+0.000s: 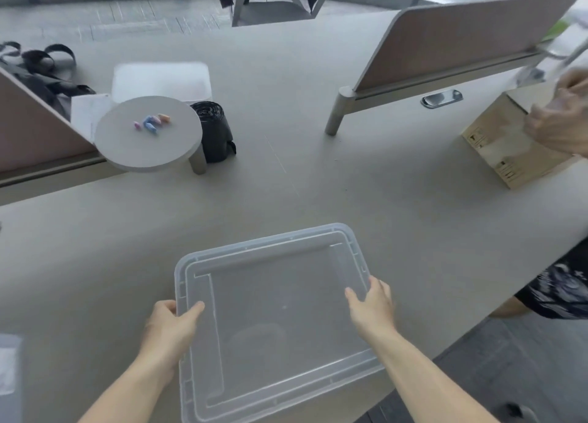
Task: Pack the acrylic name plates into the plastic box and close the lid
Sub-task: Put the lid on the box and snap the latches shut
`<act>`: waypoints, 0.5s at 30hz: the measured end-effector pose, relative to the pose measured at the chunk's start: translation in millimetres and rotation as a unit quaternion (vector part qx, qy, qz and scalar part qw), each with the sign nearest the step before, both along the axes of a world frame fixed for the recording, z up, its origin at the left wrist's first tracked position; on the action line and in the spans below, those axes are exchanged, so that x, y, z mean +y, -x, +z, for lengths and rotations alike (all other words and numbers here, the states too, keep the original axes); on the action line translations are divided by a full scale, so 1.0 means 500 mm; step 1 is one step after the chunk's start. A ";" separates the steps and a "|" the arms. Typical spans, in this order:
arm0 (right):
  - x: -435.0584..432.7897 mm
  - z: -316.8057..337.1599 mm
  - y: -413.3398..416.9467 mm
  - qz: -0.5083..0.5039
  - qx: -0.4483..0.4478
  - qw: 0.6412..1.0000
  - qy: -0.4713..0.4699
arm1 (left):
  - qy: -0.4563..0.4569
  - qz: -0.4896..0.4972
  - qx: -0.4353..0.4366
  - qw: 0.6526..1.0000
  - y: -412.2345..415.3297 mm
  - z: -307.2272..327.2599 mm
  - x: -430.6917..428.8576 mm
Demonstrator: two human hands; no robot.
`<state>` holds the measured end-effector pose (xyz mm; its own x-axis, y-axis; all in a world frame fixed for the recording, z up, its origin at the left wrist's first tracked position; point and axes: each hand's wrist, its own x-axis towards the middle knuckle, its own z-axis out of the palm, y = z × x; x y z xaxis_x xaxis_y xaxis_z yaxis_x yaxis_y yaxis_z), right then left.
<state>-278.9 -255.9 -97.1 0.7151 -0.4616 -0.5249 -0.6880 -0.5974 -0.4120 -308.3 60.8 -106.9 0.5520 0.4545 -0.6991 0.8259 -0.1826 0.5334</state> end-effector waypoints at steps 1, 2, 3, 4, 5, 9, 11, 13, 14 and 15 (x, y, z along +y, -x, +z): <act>0.000 -0.002 0.000 0.007 0.006 1.000 0.023 | 0.008 0.006 -0.011 1.000 -0.003 0.003 -0.004; 0.000 -0.002 -0.002 0.007 0.007 0.999 0.031 | 0.012 0.009 -0.025 1.000 -0.005 0.007 -0.007; -0.003 -0.001 -0.005 0.001 0.005 1.000 0.022 | 0.016 0.008 -0.042 0.999 -0.008 0.007 -0.008; -0.008 -0.002 -0.007 -0.009 -0.002 1.000 0.008 | 0.023 0.007 -0.053 0.998 -0.009 0.010 -0.008; -0.013 -0.001 -0.010 -0.019 -0.004 1.000 -0.003 | 0.034 0.009 -0.060 0.998 -0.012 0.016 -0.008; -0.033 0.002 -0.012 -0.033 0.009 0.999 -0.019 | 0.062 0.012 -0.088 0.994 -0.021 0.031 -0.005; -0.035 0.008 -0.011 -0.033 0.014 0.999 -0.024 | 0.054 0.003 -0.102 0.993 -0.023 0.036 0.003; -0.034 0.018 -0.010 -0.034 0.010 0.999 -0.029 | 0.041 -0.001 -0.117 0.992 -0.024 0.041 0.011; -0.036 0.023 -0.009 -0.033 0.002 0.999 -0.031 | 0.035 -0.002 -0.123 0.992 -0.026 0.044 0.012; -0.037 0.030 -0.008 -0.034 -0.005 0.999 -0.034 | 0.029 -0.002 -0.133 0.991 -0.028 0.050 0.013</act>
